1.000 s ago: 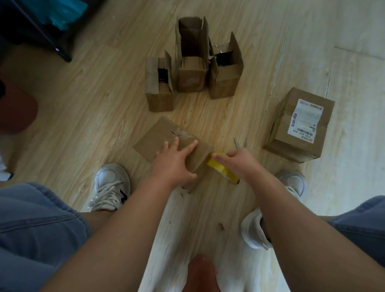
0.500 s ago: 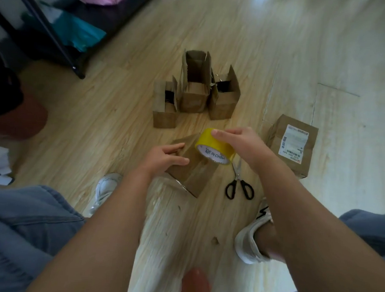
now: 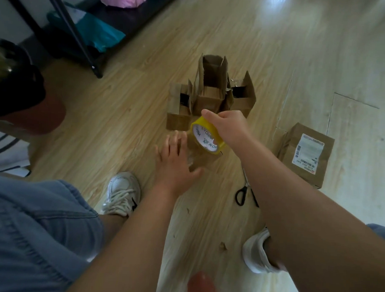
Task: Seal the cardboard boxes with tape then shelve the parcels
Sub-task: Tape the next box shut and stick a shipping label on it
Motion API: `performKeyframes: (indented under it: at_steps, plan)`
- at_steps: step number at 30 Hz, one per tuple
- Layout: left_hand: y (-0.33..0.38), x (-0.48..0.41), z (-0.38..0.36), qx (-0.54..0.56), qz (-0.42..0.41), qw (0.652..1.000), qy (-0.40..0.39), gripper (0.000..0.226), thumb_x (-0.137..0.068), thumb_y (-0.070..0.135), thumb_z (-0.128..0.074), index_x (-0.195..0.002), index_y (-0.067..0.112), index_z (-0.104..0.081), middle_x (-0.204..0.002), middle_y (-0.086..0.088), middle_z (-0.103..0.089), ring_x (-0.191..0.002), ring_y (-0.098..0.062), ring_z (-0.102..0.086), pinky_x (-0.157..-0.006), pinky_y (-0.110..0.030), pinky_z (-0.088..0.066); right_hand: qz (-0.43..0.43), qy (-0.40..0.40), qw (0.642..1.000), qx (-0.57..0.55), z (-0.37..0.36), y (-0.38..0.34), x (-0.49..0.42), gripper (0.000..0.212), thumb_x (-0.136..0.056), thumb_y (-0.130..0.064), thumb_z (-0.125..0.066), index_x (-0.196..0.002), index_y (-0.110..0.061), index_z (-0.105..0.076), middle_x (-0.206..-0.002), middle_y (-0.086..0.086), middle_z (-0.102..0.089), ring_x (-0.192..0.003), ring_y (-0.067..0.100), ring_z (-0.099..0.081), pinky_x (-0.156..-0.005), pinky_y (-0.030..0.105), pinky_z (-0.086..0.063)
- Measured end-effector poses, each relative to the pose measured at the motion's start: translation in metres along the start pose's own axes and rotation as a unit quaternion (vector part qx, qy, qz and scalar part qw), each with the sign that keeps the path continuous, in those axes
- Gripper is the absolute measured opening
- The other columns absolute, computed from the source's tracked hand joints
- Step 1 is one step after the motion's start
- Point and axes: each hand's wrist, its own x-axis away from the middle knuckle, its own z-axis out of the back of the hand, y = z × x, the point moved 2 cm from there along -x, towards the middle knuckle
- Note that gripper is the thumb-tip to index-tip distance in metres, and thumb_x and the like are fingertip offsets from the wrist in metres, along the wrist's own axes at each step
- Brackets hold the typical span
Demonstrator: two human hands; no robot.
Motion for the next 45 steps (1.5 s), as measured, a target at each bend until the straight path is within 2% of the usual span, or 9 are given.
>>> performKeyframes:
  at_steps: [3, 6, 10, 13, 16, 20, 23, 33, 45]
  plan:
    - [-0.009, -0.004, 0.005, -0.053, 0.001, 0.997, -0.055, 0.134, -0.071, 0.066, -0.070, -0.152, 0.019, 0.026, -0.161, -0.004, 0.027, -0.149, -0.026, 0.023, -0.117, -0.052, 0.015, 0.008, -0.006, 1.000, 0.012, -0.002, -0.004, -0.002, 0.049, -0.088, -0.061, -0.063, -0.070, -0.017, -0.052, -0.061, 0.001, -0.038, -0.056, 0.014, -0.037, -0.059, 0.031, -0.033]
    - [-0.014, -0.007, 0.010, -0.062, -0.001, 0.997, -0.038, 0.128, -0.075, 0.048, -0.075, -0.154, 0.019, 0.022, -0.164, -0.008, 0.011, -0.150, -0.031, 0.006, -0.122, -0.046, -0.002, 0.000, -0.039, 0.999, 0.000, -0.005, -0.002, 0.002, 0.067, -0.087, -0.068, -0.058, -0.088, -0.002, -0.068, -0.076, 0.006, -0.051, -0.070, 0.017, -0.050, -0.067, 0.032, -0.039]
    - [-0.013, -0.009, 0.012, -0.073, -0.022, 0.997, -0.019, 0.124, -0.075, 0.052, -0.073, -0.155, 0.019, 0.017, -0.159, -0.009, -0.007, -0.142, -0.030, -0.016, -0.117, -0.040, -0.020, -0.001, -0.068, 0.997, -0.039, -0.001, 0.003, 0.011, 0.032, -0.095, -0.054, -0.057, -0.092, -0.023, -0.066, -0.088, -0.006, -0.062, -0.085, 0.010, -0.058, -0.081, 0.031, -0.046]
    - [-0.011, -0.010, 0.014, -0.081, -0.031, 0.996, -0.033, 0.126, -0.074, 0.050, -0.075, -0.155, 0.021, 0.018, -0.158, -0.009, -0.009, -0.140, -0.029, -0.018, -0.115, -0.040, -0.024, -0.014, -0.049, 0.998, -0.048, 0.005, 0.011, 0.014, 0.039, -0.093, -0.050, -0.062, -0.102, -0.013, -0.073, -0.096, 0.009, -0.071, -0.093, 0.019, -0.067, -0.088, 0.040, -0.054]
    - [-0.016, -0.017, 0.022, -0.057, -0.002, 0.997, -0.058, 0.129, -0.073, 0.052, -0.076, -0.154, 0.024, 0.020, -0.159, -0.010, -0.009, -0.144, -0.029, -0.015, -0.117, -0.041, -0.022, -0.035, -0.046, 0.998, 0.004, 0.005, 0.026, 0.021, 0.049, -0.089, -0.056, -0.064, -0.074, -0.010, -0.069, -0.069, 0.010, -0.066, -0.064, 0.021, -0.064, -0.073, 0.035, -0.055]
    - [-0.013, -0.020, 0.022, -0.077, -0.031, 0.994, -0.067, 0.133, -0.070, 0.046, -0.080, -0.153, 0.029, 0.022, -0.157, -0.009, -0.012, -0.142, -0.027, -0.017, -0.114, -0.038, -0.027, -0.072, -0.008, 0.997, 0.004, 0.005, 0.048, 0.030, 0.053, -0.087, -0.059, -0.064, -0.079, -0.007, -0.071, -0.070, 0.013, -0.069, -0.062, 0.019, -0.062, -0.071, 0.039, -0.057]
    - [-0.014, -0.018, 0.022, -0.074, -0.020, 0.995, -0.065, 0.134, -0.069, 0.046, -0.080, -0.153, 0.029, 0.023, -0.156, -0.009, -0.013, -0.141, -0.027, -0.018, -0.113, -0.039, -0.028, -0.088, 0.010, 0.995, 0.037, 0.002, 0.052, 0.030, 0.055, -0.084, -0.059, -0.067, -0.059, -0.014, -0.050, -0.049, -0.002, -0.043, -0.045, 0.011, -0.040, -0.051, 0.029, -0.036]
    - [-0.009, -0.016, 0.023, -0.066, -0.018, 0.994, -0.085, 0.136, -0.067, 0.050, -0.081, -0.154, 0.028, 0.020, -0.153, -0.009, -0.021, -0.139, -0.027, -0.022, -0.110, -0.039, -0.034, -0.121, 0.022, 0.991, 0.055, 0.000, 0.089, 0.044, 0.060, -0.086, -0.063, -0.063, -0.058, -0.019, -0.034, -0.054, -0.003, -0.028, -0.045, 0.011, -0.024, -0.048, 0.027, -0.023]
    - [-0.005, -0.020, 0.024, -0.047, -0.005, 0.991, -0.126, 0.139, -0.064, 0.045, -0.084, -0.153, 0.031, 0.022, -0.156, -0.007, -0.016, -0.144, -0.026, -0.015, -0.108, -0.041, -0.036, -0.147, 0.037, 0.979, 0.133, -0.015, 0.100, 0.036, 0.056, -0.088, -0.062, -0.058, -0.062, -0.014, -0.047, -0.051, -0.002, -0.037, -0.045, 0.012, -0.032, -0.047, 0.028, -0.026]
